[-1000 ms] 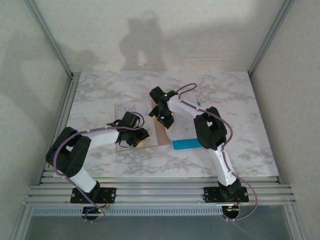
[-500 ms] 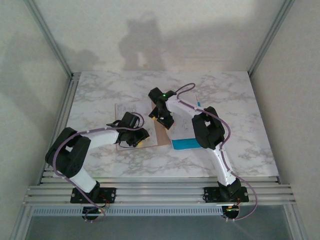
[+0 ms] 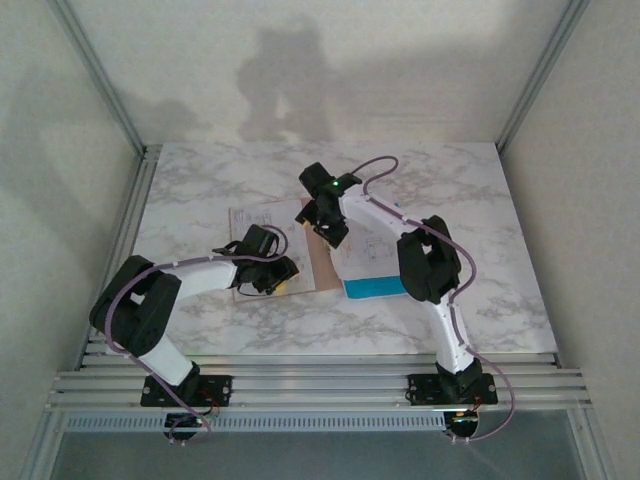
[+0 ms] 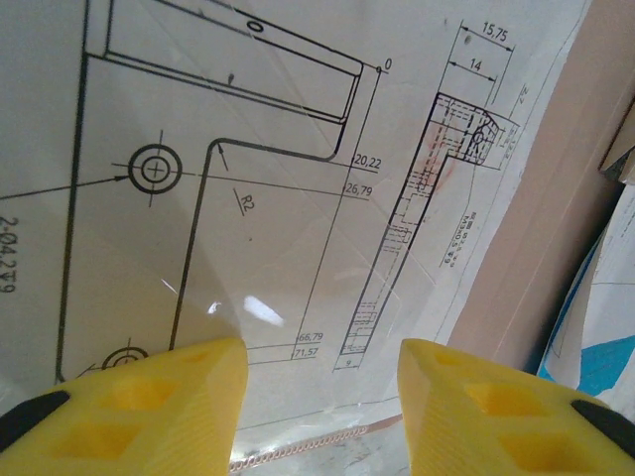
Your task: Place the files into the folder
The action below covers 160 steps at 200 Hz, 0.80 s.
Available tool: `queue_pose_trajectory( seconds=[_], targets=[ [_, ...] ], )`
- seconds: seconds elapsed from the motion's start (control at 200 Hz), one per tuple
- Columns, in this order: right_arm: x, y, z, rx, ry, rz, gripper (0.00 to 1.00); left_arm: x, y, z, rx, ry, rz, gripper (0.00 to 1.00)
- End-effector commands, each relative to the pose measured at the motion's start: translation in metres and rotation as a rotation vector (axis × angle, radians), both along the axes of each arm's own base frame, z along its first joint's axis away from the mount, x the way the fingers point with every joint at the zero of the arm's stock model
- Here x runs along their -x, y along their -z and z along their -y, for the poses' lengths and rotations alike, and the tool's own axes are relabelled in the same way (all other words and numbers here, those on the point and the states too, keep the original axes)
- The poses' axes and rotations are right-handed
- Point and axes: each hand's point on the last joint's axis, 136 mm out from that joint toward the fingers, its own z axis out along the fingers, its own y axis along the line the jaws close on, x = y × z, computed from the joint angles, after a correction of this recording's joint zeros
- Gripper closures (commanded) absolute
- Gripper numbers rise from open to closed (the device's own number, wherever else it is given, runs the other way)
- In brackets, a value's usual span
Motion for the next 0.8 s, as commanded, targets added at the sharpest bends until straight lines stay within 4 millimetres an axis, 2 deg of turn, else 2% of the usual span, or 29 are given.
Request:
queue_pose_trajectory(
  seconds=[0.0,0.1,0.245,0.516,0.796],
  targets=[
    [0.01,-0.008,-0.003,-0.025,0.005,0.0,0.19,0.029,0.029,-0.02,-0.099,-0.012,-0.132,0.55],
    [0.012,0.006,-0.005,-0.019,-0.002,-0.029,0.19,0.028,0.029,-0.019,-0.101,-0.007,-0.131,0.55],
    [0.011,0.016,-0.011,-0.013,-0.026,-0.039,0.19,0.028,0.03,-0.02,-0.103,-0.008,-0.133,0.55],
    [0.008,0.036,-0.011,0.028,-0.029,-0.063,0.19,0.028,0.03,-0.02,-0.102,-0.012,-0.131,0.55],
    [0.005,0.047,-0.008,0.069,-0.021,-0.073,0.19,0.029,0.031,-0.02,-0.103,-0.009,-0.135,0.55]
  ],
)
